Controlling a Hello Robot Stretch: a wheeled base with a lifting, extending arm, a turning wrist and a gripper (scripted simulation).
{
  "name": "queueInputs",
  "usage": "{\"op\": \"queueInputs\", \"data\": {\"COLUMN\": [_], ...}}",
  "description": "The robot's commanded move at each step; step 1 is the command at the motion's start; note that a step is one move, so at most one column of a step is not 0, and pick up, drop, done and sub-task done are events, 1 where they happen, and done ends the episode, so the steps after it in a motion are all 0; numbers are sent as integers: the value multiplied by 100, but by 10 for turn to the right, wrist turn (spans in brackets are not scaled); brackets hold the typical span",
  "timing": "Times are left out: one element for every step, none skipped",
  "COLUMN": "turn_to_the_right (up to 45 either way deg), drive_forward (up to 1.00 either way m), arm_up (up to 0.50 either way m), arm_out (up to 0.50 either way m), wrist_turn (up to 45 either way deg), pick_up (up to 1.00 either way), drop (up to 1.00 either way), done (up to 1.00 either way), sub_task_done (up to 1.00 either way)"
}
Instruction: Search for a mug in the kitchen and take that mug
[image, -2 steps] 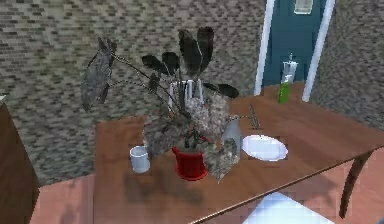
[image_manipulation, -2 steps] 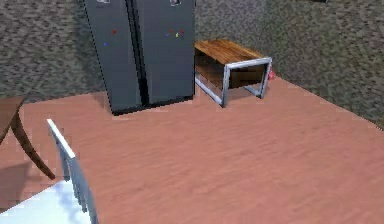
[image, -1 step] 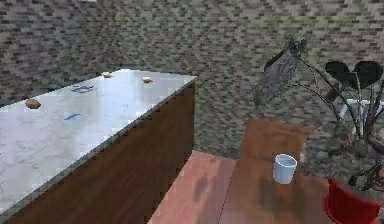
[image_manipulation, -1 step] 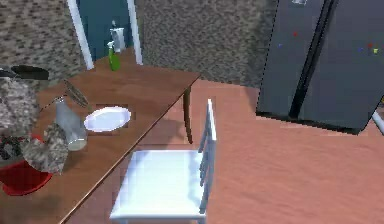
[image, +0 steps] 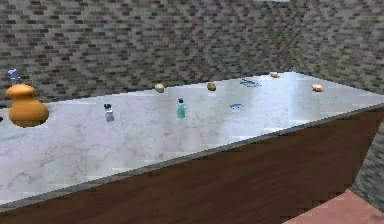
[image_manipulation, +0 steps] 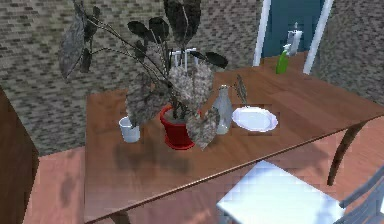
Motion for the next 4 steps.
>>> {"op": "queueInputs", "data": {"turn_to_the_right": [-150,0,0,0], "drive_forward": [0,0,0,0], "arm_up": [0,50,36,0], "arm_out": [0,0,0,50], "wrist_turn": [0,0,0,0], "pick_up": [0,0,0,0], "drop": [0,0,0,0], "done": [0,0,0,0], "sub_task_done": [0,0,0,0]}}
